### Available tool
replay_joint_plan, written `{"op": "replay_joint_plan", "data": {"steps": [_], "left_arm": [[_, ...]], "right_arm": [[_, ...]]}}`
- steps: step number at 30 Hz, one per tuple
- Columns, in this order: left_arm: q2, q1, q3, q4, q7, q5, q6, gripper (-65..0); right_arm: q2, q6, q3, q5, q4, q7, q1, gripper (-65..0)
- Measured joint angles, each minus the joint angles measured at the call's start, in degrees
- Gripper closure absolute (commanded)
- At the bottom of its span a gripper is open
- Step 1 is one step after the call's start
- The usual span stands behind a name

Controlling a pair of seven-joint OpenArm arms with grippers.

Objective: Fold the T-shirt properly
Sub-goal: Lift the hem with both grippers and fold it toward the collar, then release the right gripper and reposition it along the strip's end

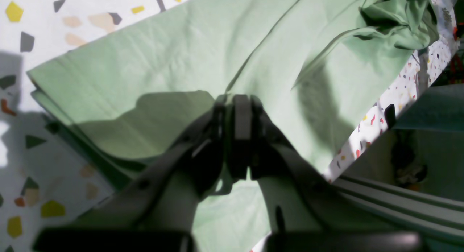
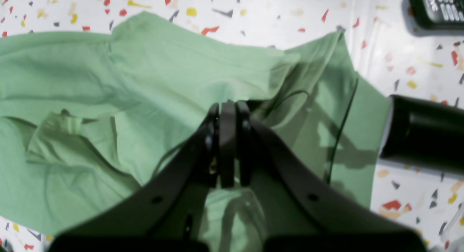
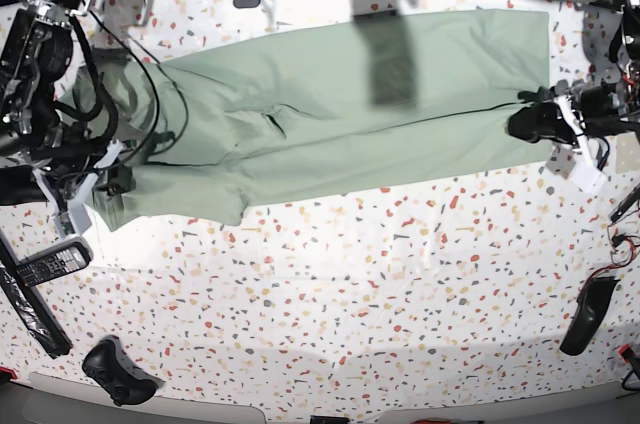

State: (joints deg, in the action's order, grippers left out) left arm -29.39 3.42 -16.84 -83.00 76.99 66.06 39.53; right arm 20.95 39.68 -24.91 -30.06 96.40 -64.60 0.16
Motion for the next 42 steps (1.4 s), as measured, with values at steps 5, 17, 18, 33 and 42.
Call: {"op": "replay_joint_plan", "data": {"steps": [5, 17, 18, 33, 42], "left_arm": [[0.0, 0.9, 0.0, 0.0, 3.4, 1.6, 0.0, 0.0], [0.0, 5.6, 0.0, -0.1, -0.5, -4.7, 0.0, 0.0], [0.0, 6.0, 0.0, -0.1, -0.5, -4.6, 0.0, 0.0], [0.0, 6.7, 0.0, -0.1, -8.0, -4.8, 0.0, -27.9], [0.0, 6.7, 0.0, -0.1, -8.0, -4.8, 0.0, -27.9]], "right_arm": [[0.0, 0.0, 0.0, 0.0, 0.0, 0.0, -2.9, 0.0], [0.0, 0.0, 0.0, 5.0, 0.0, 0.0, -4.3, -26.3], [0.1, 0.0, 0.0, 5.0, 0.0, 0.5, -4.3, -29.2], [1.6, 0.0, 2.0, -5.6, 0.0, 16.0, 1.9, -31.6], [1.6, 0.0, 23.3, 0.8, -10.9, 6.2, 16.3, -31.4]]}}
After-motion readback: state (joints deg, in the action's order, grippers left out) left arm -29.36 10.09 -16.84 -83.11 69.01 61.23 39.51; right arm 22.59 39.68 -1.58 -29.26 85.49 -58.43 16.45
